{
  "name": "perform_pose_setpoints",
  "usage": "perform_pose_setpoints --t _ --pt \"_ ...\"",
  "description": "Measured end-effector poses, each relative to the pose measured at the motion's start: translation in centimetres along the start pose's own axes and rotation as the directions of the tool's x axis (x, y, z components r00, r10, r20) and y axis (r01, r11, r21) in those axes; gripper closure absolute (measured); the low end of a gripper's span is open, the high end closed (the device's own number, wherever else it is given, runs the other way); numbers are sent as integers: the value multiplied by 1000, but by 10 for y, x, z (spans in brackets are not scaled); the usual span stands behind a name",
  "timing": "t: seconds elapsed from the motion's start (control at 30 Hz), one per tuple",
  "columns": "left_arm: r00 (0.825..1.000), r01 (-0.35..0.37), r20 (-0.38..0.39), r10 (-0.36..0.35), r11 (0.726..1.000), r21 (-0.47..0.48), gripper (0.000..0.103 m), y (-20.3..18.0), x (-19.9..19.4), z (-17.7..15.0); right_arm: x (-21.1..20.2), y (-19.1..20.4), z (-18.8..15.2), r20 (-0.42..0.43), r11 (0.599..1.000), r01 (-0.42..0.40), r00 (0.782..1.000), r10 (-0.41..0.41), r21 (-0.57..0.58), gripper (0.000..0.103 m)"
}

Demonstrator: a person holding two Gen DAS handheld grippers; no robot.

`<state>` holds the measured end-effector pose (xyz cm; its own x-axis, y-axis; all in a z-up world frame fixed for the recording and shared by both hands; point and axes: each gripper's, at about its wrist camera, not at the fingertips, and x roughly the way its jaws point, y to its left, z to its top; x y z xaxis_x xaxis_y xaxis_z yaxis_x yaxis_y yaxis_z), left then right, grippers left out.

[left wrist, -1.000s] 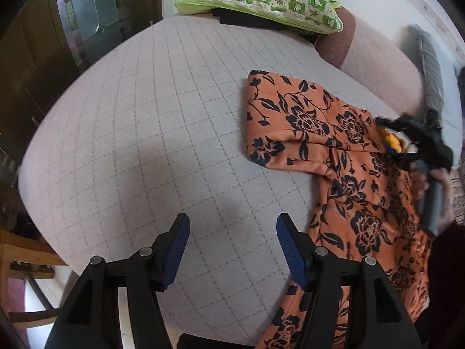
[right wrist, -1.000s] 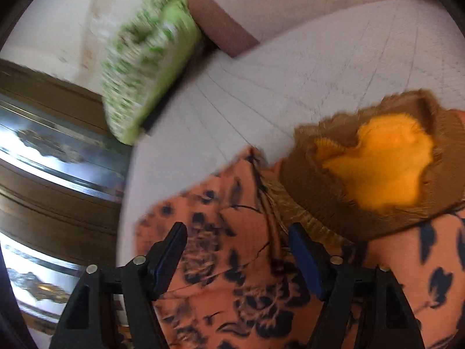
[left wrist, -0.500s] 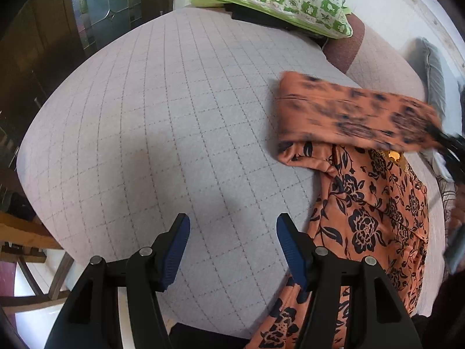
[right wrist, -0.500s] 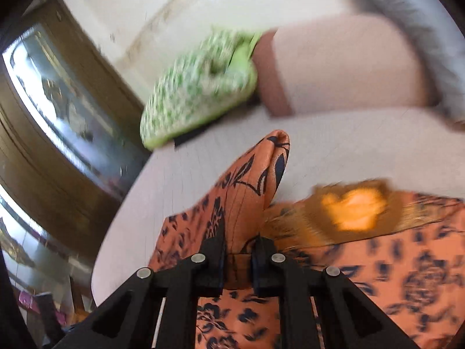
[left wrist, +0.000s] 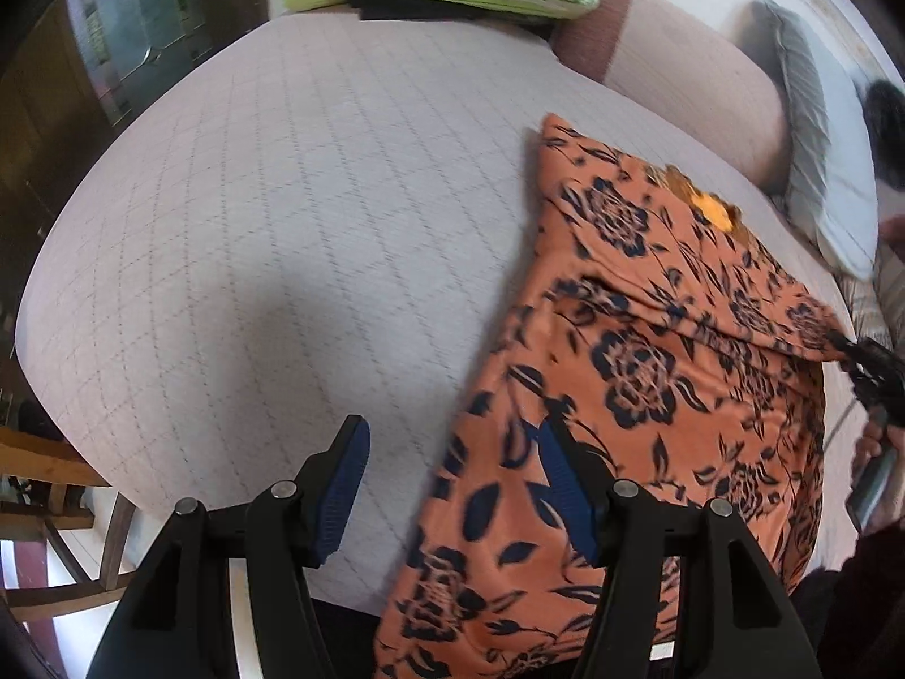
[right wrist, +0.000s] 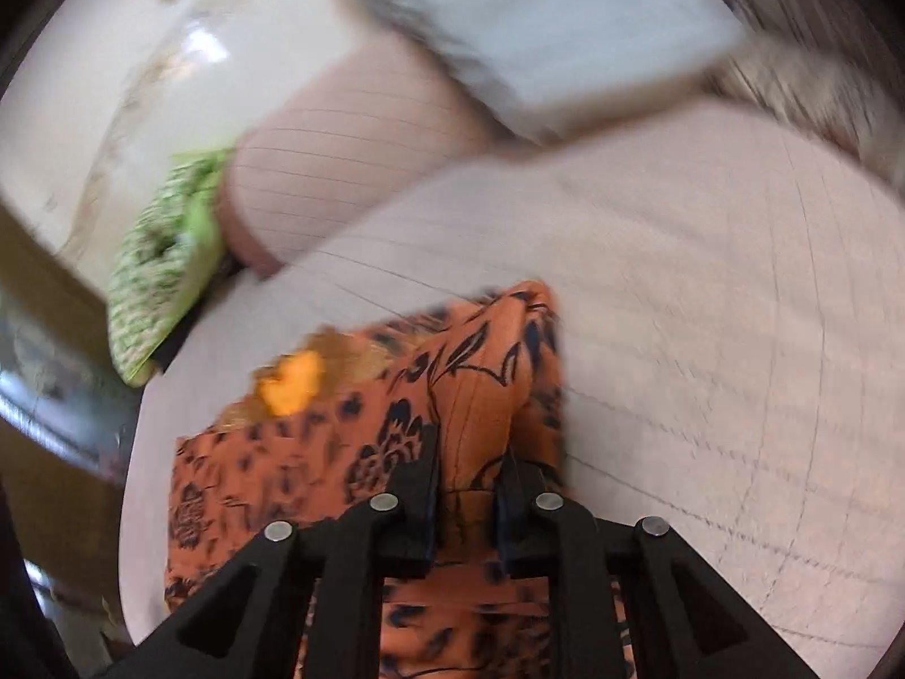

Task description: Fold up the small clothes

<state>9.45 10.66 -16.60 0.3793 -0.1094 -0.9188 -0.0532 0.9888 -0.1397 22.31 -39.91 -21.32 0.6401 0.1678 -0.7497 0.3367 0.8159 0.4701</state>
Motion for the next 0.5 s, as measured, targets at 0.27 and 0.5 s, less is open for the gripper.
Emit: perform_pose_setpoints --t 0.27,0.5 --pt "999 -53 -8 53 999 -5 34 4 -2 -16 -37 -59 -9 133 991 35 990 -53 131 29" --pt "997 -75 -24 74 996 -46 34 22 1 -41 -36 6 -28 99 981 67 994 -49 -184 41"
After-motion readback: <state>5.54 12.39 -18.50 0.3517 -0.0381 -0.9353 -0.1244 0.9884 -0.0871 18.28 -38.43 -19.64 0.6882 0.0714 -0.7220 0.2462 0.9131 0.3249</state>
